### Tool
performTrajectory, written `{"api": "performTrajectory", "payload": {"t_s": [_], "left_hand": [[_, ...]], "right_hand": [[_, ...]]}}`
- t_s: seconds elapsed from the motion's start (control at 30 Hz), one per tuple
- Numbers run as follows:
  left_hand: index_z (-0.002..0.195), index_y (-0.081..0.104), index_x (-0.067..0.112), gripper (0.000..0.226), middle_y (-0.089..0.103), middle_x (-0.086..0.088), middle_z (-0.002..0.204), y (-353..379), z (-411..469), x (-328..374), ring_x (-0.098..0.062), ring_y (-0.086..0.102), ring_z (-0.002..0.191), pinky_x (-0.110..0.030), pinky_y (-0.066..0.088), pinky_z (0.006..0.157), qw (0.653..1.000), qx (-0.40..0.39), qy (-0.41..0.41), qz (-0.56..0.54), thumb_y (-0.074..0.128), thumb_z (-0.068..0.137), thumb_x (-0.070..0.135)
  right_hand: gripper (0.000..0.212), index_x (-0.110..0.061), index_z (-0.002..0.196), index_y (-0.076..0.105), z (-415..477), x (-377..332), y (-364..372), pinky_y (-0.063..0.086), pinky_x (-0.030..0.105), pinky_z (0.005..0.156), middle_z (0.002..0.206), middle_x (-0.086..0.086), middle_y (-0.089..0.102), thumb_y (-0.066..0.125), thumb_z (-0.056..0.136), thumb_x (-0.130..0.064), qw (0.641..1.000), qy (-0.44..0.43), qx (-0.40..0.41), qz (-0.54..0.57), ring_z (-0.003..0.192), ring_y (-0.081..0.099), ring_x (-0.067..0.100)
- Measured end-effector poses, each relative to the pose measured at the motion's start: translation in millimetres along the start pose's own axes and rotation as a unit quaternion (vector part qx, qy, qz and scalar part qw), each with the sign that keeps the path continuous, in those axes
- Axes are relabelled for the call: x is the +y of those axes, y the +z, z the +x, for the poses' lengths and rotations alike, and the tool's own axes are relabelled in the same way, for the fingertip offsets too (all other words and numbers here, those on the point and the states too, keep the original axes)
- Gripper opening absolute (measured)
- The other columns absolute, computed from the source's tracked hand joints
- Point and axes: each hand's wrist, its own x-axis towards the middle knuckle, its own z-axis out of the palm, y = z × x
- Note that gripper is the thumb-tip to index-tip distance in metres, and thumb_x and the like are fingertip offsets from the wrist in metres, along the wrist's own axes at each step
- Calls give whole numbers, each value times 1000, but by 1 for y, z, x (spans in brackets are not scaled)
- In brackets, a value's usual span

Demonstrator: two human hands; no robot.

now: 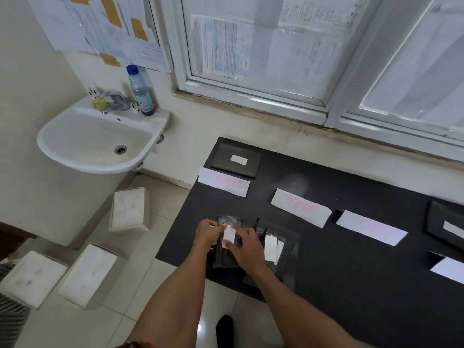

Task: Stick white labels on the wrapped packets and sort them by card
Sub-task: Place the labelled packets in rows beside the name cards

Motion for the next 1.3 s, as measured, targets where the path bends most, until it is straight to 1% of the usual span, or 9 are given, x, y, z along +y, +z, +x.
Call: {"api": "performTrajectory", "payload": {"t_s": [0.13, 0.4, 0.57, 0.67, 0.87, 1.03, 1.13, 1.23, 1.3], "left_hand": [[103, 62, 0, 18, 69, -18, 106, -13, -12, 13, -28, 68, 93, -32, 58, 64, 993, -60, -24, -101, 61, 95, 16], [119, 57, -1, 35, 71, -13, 98, -38, -17, 44, -23, 69, 83, -32, 59, 62, 974, -116, -32, -190, 68, 88, 9], [131, 46, 2, 51, 65, -18, 110, -40, -16, 67, -28, 68, 84, -39, 61, 66, 955, -129, -17, -266, 66, 85, -6], [139, 38, 10, 67, 63, -20, 115, -32, -12, 77, -31, 67, 85, -36, 61, 56, 943, -138, -10, -303, 64, 82, -13], [146, 33, 19, 91, 65, -21, 115, -20, 12, 101, -35, 66, 101, -41, 58, 82, 935, -203, -7, -291, 64, 73, -24], [144, 34, 20, 82, 58, -19, 113, -10, 48, 137, -34, 60, 100, -40, 57, 77, 915, -125, 0, -384, 56, 78, -23], [138, 40, 10, 69, 60, -18, 117, -4, 74, 162, -32, 61, 101, -37, 58, 74, 916, -83, 11, -392, 58, 78, -18], [129, 49, 4, 49, 65, -17, 103, 1, 109, 183, -29, 65, 93, -37, 59, 67, 917, -69, -19, -392, 60, 83, -6], [127, 53, -1, 43, 68, -19, 99, 2, 132, 193, -28, 66, 91, -39, 58, 78, 922, -51, -31, -381, 63, 85, -4]], "right_hand": [[59, -31, 135, 48, 2, -16, -4, 49, 32, 91, 120, 0, 49, 65, 82, -50, 999, -11, 35, 31, 110, 47, 17], [71, -25, 133, 54, 15, -52, -33, 42, 13, 86, 113, -7, 56, 84, 69, -33, 983, -35, 3, 182, 104, 54, 8], [65, -22, 122, 64, 32, -53, -63, 55, 23, 87, 117, -5, 64, 89, 63, -18, 954, -11, -25, 300, 106, 63, 13], [55, -20, 119, 67, 43, -50, -77, 58, 37, 86, 119, 4, 65, 84, 68, -10, 934, 11, -32, 355, 104, 65, 22], [37, -20, 114, 68, 79, -42, -98, 57, 39, 87, 116, 13, 67, 65, 84, 2, 917, 43, -24, 397, 96, 68, 25], [46, -21, 124, 55, 127, -50, -105, 60, 43, 78, 105, -2, 61, 69, 83, -6, 881, 113, 17, 459, 95, 65, 25], [49, -15, 123, 53, 163, -51, -113, 60, 37, 67, 108, 4, 58, 75, 79, -7, 858, 164, 40, 486, 94, 65, 24], [54, -11, 124, 53, 205, -45, -122, 58, 37, 74, 109, 8, 60, 77, 76, -3, 854, 185, 77, 480, 84, 62, 15], [55, -10, 126, 51, 233, -39, -130, 55, 33, 83, 109, 8, 60, 76, 77, -2, 865, 192, 94, 453, 87, 62, 16]]}}
